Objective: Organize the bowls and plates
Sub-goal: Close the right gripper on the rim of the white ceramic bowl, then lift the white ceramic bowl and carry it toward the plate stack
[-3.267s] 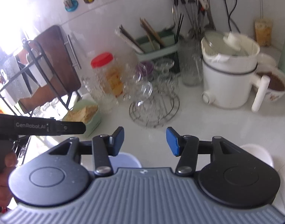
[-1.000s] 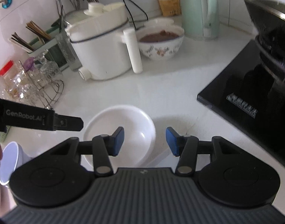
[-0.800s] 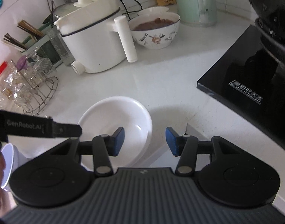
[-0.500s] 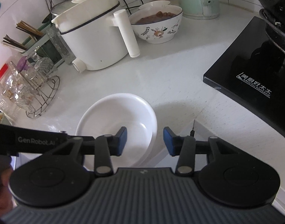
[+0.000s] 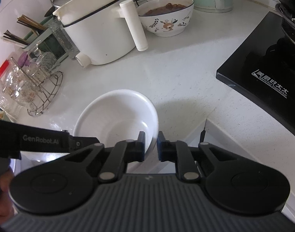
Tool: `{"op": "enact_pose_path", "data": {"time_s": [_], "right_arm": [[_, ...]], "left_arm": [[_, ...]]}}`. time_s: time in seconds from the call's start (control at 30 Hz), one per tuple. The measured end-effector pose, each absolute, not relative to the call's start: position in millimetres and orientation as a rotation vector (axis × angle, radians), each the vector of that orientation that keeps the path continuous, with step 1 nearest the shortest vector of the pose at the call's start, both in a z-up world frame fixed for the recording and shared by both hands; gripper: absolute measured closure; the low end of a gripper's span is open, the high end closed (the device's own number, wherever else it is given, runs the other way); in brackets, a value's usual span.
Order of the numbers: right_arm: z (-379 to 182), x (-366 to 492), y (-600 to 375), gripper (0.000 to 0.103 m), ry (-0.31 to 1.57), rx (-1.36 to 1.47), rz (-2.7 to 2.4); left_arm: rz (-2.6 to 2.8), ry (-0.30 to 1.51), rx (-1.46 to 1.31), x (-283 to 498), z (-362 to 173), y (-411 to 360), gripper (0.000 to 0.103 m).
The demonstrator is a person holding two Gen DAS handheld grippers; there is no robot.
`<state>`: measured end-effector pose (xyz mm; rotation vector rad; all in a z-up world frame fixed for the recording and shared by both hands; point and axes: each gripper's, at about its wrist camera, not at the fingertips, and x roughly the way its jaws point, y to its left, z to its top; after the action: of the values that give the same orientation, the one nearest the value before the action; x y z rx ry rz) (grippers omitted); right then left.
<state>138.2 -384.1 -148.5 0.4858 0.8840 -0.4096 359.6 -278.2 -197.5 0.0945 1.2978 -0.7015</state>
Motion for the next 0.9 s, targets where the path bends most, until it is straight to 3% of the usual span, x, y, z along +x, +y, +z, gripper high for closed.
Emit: {"op": "enact_pose_path", "data": {"time_s": [0.9], "right_arm": [[-99, 156, -360, 0.088, 0.803, 0.511, -0.303]], "left_arm": [[-0.664, 1.221, -0.046, 372, -128, -220, 0.085]]}}
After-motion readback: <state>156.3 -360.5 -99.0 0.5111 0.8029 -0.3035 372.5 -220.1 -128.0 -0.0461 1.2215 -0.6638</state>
